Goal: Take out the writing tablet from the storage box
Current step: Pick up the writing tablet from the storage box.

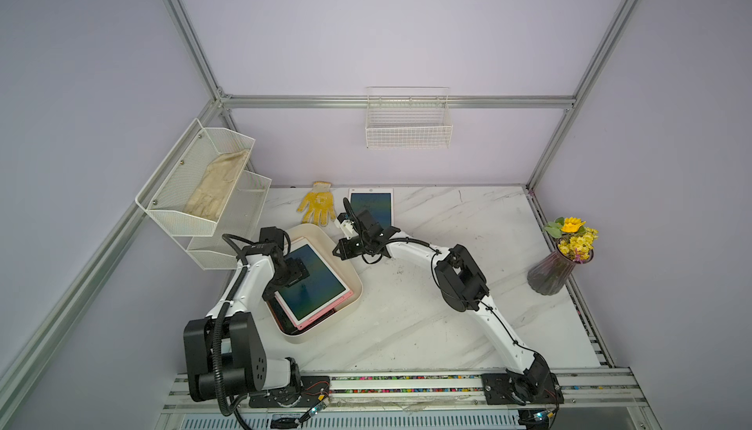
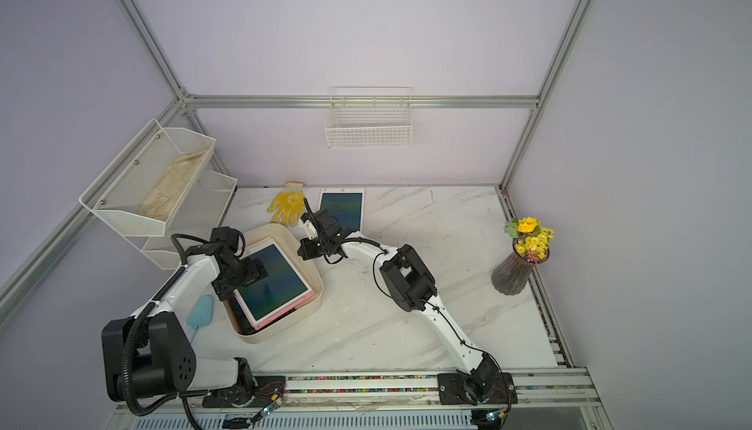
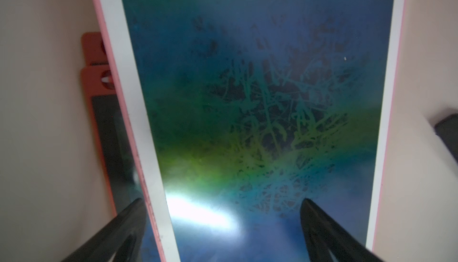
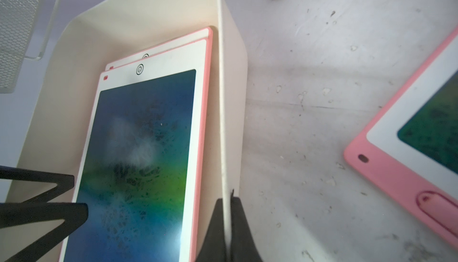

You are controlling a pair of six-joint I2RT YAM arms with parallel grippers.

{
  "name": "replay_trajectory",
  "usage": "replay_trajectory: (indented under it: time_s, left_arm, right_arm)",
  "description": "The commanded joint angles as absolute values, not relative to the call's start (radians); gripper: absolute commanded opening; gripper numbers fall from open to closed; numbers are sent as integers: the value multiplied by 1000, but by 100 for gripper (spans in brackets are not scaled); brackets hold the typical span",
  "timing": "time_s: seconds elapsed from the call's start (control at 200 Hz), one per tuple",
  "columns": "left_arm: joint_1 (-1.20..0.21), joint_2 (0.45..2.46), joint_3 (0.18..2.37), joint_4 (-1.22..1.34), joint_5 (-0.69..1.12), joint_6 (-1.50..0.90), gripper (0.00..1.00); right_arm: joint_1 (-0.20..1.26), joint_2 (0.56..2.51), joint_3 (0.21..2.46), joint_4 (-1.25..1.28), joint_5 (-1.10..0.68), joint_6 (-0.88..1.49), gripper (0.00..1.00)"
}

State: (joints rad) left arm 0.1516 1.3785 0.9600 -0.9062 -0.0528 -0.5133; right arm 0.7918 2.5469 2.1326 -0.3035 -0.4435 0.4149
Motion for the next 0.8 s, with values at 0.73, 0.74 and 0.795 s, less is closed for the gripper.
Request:
replay_trajectory:
  time_s: [0.73,0.74,0.795]
  left_arm:
    - [161,1405,971,-863,-47,-509,95]
    - [162,1404,971,-861,-47,-510,95]
    - [161,1404,967,-858,-45,-512,95]
  right_arm:
    - [779,2547,2112,-317,-458,405,0]
    - [778,2547,2112,-316,-458,406,0]
    - [779,2548,2113,-316,-462,406,0]
